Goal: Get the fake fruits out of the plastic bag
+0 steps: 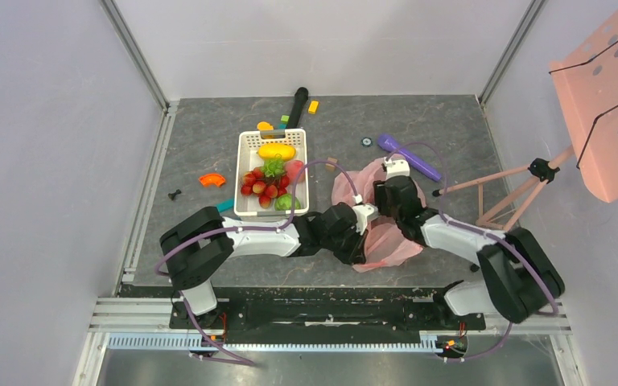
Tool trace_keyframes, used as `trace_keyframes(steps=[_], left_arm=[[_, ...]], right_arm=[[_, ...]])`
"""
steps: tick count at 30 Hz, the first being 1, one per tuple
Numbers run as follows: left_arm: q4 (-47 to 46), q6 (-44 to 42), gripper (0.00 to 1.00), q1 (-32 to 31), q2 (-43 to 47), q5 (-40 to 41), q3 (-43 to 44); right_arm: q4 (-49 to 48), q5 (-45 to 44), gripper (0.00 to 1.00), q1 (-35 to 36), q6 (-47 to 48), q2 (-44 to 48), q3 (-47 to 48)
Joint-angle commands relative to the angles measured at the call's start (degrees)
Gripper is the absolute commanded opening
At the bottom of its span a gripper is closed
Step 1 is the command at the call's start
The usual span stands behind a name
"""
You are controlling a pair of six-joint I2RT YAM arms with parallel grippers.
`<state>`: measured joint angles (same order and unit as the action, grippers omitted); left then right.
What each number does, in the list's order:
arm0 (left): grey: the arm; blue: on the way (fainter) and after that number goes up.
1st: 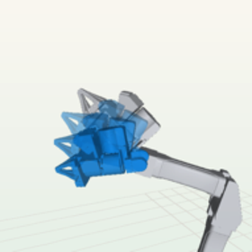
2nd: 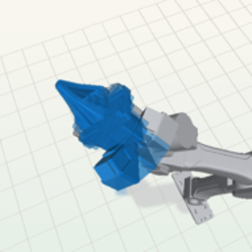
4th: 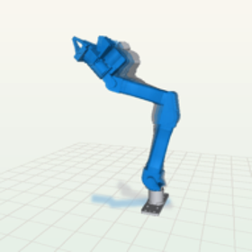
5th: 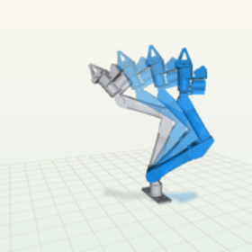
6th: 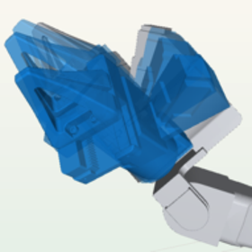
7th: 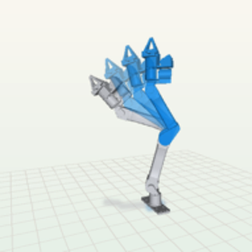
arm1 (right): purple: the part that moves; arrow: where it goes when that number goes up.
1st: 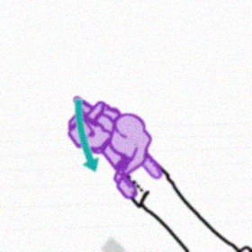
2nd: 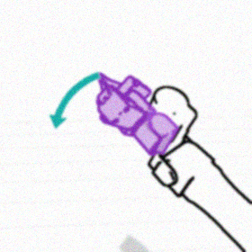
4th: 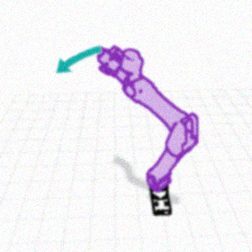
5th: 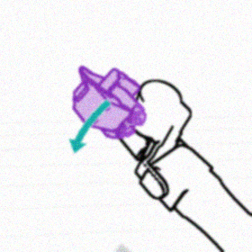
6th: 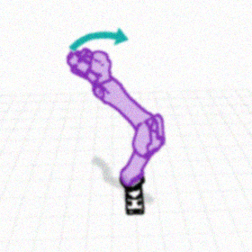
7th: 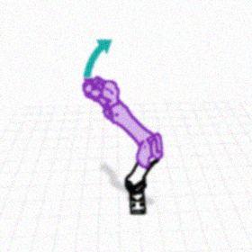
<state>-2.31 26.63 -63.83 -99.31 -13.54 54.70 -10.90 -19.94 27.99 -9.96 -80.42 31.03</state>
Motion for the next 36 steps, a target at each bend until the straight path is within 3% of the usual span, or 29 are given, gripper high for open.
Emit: trace_keyframes(steps=[1,11,21,29,36], left_arm=[[-1.1,3.7,0.04,0.2,0.3,3.3,-0.5],[0.3,4.7,0.04,5.4,0.4,5.8,1.3],[3.8,2.7,0.04,11.8,0.0,6.3,4.7],[5.8,2.2,0.03,13.4,-3.1,6.7,6.0],[6.3,2.4,0.02,14.7,-3.9,7.9,4.5]], right_arm=[[5.0,3.7,0.52,-0.1,1.4,8.1,0.8],[24.3,16.7,0.54,-0.2,1.7,23.8,3.4],[33.2,33.1,0.55,-0.2,0.0,33.6,8.6],[37.0,38.9,0.58,-0.2,-1.5,38.7,15.0],[41.2,37.4,0.59,-0.2,-0.9,41.7,19.3]])
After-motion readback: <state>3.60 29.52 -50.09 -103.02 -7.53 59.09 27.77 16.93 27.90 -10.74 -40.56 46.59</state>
